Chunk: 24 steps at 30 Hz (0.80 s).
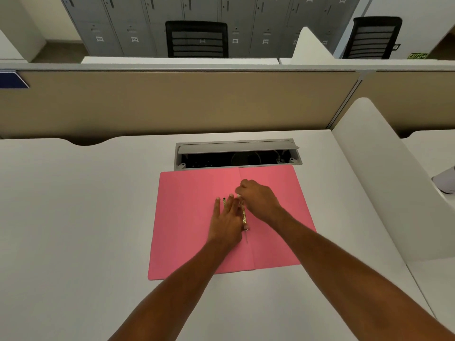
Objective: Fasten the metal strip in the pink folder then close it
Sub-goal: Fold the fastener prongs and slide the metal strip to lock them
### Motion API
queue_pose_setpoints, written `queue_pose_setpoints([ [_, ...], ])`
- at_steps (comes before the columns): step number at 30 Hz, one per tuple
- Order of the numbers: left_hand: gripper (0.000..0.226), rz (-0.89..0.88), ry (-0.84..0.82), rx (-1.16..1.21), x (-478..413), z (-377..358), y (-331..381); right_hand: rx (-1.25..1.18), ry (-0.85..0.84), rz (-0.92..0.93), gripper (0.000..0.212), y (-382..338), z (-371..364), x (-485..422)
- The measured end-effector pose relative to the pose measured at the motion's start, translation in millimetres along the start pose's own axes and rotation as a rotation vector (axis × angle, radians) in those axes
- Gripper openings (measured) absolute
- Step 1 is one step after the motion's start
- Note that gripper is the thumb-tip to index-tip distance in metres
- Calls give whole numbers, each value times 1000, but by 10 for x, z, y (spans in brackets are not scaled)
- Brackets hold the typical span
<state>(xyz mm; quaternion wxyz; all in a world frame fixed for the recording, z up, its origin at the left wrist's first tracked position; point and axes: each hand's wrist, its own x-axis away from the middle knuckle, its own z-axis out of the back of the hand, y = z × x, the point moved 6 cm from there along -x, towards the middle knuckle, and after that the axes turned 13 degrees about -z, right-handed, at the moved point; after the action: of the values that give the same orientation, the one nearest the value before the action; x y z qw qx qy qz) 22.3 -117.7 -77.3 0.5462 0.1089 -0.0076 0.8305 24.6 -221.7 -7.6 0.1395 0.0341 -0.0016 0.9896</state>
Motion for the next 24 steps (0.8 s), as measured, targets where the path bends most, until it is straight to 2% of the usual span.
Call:
queue_pose_setpoints([
  [5, 86, -20, 31, -7, 7, 38, 29, 38, -65, -18, 21, 86, -28, -175],
  [12, 76, -54, 57, -3, 31, 88, 73, 52, -140, 21, 16, -20, -97, -389],
  [18, 78, -68, 20, 14, -34, 73, 23, 111, -159, 49, 16, -82, -112, -493],
  [21, 78, -76, 8, 14, -67, 59, -22, 57, -186, 3, 17, -49, -104, -530],
  [24, 82, -72, 14, 31, -91, 50, -64, -125, -224, -120, 14, 79, -105, -549],
])
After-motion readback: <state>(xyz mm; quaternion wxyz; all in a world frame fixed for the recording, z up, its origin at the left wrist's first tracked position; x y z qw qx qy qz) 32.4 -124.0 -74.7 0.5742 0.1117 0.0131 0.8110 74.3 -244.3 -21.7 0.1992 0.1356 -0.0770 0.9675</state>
